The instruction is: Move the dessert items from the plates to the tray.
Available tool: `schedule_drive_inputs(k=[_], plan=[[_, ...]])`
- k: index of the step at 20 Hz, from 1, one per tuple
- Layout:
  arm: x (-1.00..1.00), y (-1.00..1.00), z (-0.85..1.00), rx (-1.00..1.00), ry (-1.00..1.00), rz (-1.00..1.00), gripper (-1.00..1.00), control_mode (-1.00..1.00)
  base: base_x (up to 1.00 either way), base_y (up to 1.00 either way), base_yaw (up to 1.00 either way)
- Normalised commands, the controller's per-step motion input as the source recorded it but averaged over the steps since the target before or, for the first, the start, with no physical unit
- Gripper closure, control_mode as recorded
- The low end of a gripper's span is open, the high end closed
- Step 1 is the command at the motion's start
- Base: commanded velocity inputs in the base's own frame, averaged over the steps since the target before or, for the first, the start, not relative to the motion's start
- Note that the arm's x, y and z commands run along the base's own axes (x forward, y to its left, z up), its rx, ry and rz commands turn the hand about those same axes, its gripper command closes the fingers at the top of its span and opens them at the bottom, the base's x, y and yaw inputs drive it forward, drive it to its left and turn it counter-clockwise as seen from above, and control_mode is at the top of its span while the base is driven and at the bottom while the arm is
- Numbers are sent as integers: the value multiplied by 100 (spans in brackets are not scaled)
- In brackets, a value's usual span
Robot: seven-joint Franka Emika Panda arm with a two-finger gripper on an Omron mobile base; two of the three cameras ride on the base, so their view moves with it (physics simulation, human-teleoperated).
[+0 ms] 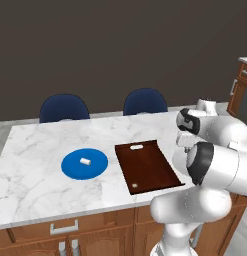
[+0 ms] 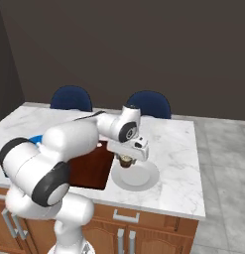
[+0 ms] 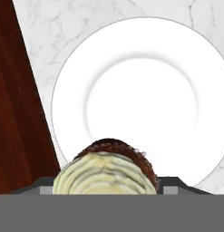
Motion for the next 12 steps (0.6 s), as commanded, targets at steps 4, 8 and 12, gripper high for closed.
schedule_drive_inputs(k=[4, 8, 12], plan=[[-1, 20, 48, 0, 0, 0, 100, -100, 0, 0, 0], [1, 23, 31, 0, 0, 0, 100, -100, 0, 0, 0], [21, 38, 19, 0, 0, 0, 100, -100, 0, 0, 0]])
